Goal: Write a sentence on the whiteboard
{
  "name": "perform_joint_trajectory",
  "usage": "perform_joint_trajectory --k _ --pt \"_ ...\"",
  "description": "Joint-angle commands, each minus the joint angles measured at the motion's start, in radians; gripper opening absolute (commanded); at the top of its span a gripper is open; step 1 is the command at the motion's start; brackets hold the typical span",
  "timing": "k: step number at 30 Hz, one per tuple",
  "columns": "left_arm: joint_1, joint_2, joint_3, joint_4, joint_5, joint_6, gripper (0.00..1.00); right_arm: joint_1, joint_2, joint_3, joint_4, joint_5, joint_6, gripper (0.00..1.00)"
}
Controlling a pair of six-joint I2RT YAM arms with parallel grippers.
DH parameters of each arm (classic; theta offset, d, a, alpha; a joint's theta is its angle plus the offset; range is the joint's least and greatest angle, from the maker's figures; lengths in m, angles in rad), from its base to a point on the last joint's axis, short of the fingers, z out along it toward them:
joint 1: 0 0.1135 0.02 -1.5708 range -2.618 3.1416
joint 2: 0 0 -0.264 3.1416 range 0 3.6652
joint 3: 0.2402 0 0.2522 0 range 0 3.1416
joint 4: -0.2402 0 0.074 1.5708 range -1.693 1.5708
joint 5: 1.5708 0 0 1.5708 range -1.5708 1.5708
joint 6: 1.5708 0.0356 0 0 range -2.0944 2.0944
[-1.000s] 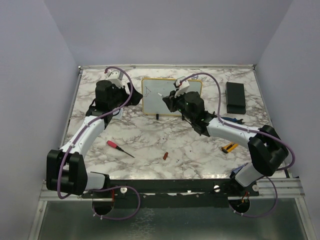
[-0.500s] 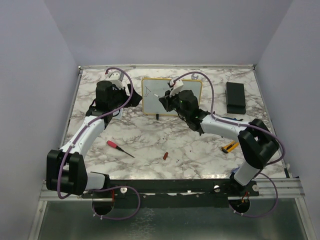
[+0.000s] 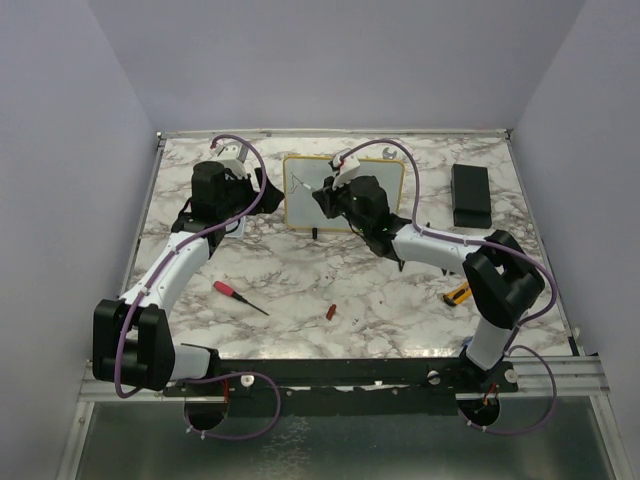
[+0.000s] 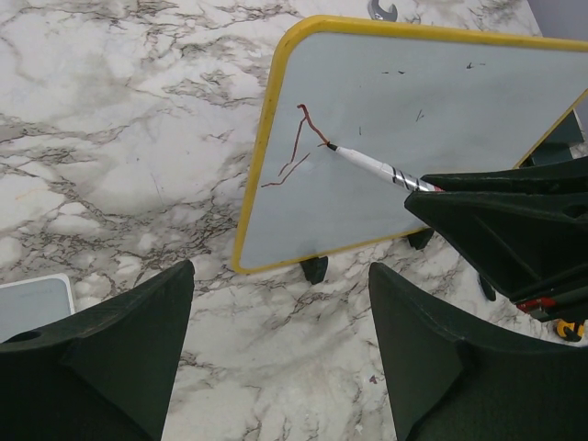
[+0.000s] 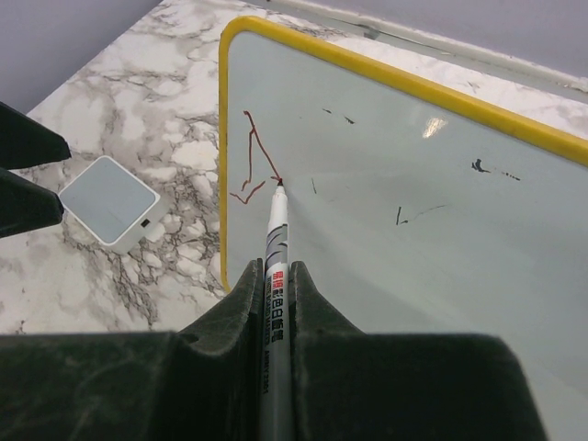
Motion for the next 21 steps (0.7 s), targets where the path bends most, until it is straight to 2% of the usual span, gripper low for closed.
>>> perform_joint_trajectory --k 1,21 --pt "0.006 -0.005 0.002 -0.007 -0.017 0.013 0.77 0.001 0.02 0.024 0.017 0.053 -0.009 0.0" --pt "0.006 -0.014 0.002 -0.007 -0.014 0.011 0.77 0.002 -0.011 -0.048 0.028 0.088 0.013 0.01"
